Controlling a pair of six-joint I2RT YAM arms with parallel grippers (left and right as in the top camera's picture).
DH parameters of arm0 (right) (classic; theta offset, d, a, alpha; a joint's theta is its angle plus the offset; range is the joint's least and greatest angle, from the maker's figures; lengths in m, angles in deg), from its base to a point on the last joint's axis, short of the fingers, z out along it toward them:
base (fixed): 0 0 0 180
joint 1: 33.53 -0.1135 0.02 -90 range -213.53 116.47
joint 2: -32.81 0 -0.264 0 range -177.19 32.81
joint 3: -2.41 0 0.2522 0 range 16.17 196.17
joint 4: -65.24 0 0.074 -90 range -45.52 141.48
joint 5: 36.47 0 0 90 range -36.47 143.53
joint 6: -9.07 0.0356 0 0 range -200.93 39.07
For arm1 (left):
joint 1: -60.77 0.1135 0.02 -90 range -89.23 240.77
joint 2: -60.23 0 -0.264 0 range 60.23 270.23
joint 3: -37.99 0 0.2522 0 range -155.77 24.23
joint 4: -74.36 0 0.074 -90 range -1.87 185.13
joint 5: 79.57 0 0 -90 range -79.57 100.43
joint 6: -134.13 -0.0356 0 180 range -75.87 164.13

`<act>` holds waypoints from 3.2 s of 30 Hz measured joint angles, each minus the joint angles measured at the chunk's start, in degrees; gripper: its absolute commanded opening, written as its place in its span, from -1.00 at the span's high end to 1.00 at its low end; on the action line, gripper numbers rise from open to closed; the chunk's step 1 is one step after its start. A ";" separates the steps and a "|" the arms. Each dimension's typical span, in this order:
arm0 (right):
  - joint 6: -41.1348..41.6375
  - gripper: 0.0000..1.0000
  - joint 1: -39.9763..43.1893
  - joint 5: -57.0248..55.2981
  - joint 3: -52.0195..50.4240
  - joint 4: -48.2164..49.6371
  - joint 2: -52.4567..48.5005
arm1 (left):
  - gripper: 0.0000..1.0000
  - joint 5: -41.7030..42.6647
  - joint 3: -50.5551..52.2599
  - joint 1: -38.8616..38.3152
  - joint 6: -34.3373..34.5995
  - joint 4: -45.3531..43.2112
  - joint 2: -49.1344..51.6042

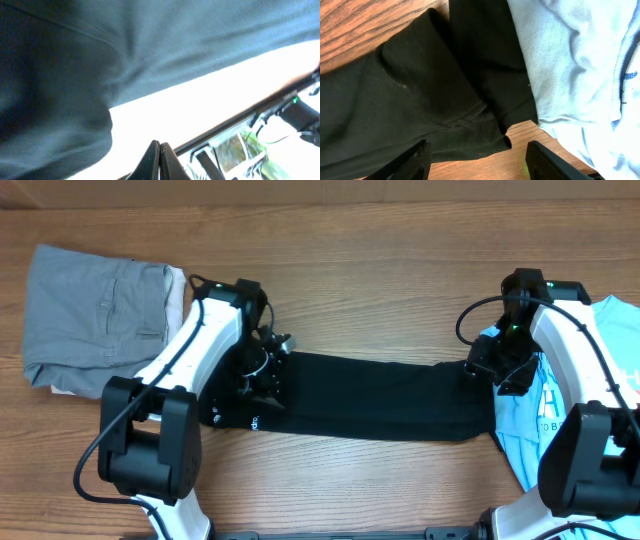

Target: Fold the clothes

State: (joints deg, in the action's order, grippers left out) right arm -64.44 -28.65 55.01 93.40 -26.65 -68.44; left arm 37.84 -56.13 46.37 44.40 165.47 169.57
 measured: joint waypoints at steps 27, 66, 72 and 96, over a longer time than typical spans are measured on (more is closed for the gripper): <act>-1.53 -0.21 10.71 3.69 0.00 -0.83 0.00 | 0.92 -7.69 3.08 -8.59 1.18 -2.23 -0.92; -2.12 -0.21 10.71 4.07 0.00 -0.94 0.00 | 0.90 -23.50 -3.10 -3.85 6.58 -3.58 -1.99; -2.34 -0.22 10.73 4.09 0.00 -0.94 0.00 | 0.92 -26.69 -1.05 4.46 5.11 -9.75 -2.01; -2.99 -0.85 10.95 4.70 0.00 1.64 0.00 | 0.77 -27.85 7.26 22.77 9.46 -19.63 -1.31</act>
State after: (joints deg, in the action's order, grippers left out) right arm -67.43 -17.70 59.70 93.40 -25.01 -68.44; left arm 10.00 -48.87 69.15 53.87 145.84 168.26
